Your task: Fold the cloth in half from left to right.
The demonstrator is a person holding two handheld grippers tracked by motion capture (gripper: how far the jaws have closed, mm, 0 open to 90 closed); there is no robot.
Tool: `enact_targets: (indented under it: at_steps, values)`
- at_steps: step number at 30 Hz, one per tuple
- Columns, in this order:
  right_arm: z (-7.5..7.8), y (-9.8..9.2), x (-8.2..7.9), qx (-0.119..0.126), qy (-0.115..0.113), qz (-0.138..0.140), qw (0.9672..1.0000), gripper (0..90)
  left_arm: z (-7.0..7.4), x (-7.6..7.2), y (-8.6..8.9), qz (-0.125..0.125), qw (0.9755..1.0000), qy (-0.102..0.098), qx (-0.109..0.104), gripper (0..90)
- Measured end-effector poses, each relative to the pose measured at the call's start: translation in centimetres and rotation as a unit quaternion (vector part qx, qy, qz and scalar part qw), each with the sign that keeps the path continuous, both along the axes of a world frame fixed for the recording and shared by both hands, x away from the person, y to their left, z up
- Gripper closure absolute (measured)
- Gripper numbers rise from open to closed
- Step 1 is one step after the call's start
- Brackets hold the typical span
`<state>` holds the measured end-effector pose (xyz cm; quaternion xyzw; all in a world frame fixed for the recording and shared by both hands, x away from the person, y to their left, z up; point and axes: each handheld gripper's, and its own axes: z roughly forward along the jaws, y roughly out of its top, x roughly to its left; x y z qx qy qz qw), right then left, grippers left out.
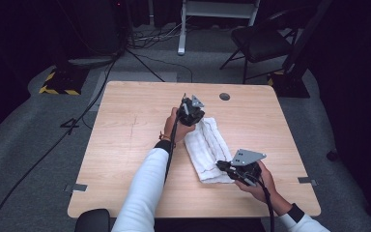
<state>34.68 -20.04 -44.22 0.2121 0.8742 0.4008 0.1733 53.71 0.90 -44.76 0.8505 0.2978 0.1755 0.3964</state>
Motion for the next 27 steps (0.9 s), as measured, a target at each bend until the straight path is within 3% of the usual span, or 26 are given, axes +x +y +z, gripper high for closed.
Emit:
enact_targets:
  at_steps: [8,15,18,21,27]
  values:
    - [-0.3,-1.9,-0.4,-0.007,0.002,-0.017,0.9998,85.3,-0.6,0.3,-3.0,-0.016,0.9998,0.001,0.011,87.5]
    - [-1.2,-3.1,-0.6,-0.015,0.01,-0.034,0.9993,84.7,-1.2,0.3,-4.6,-0.019,0.9997,0.003,0.014,86.7]
    - [-1.8,-3.5,-0.5,-0.025,0.017,-0.044,0.9986,80.3,-1.2,0.0,-4.8,-0.016,0.9998,0.008,0.006,75.8]
    - [-2.2,-3.9,-0.6,-0.031,0.021,-0.05,0.998,73.2,-1.0,-0.6,-4.5,-0.017,0.9998,0.006,0.011,66.0]
    - [-2.3,-5.2,-0.4,-0.026,0.026,-0.075,0.9965,61.2,-0.3,-3.4,-2.7,-0.022,0.9996,0.012,0.009,43.5]
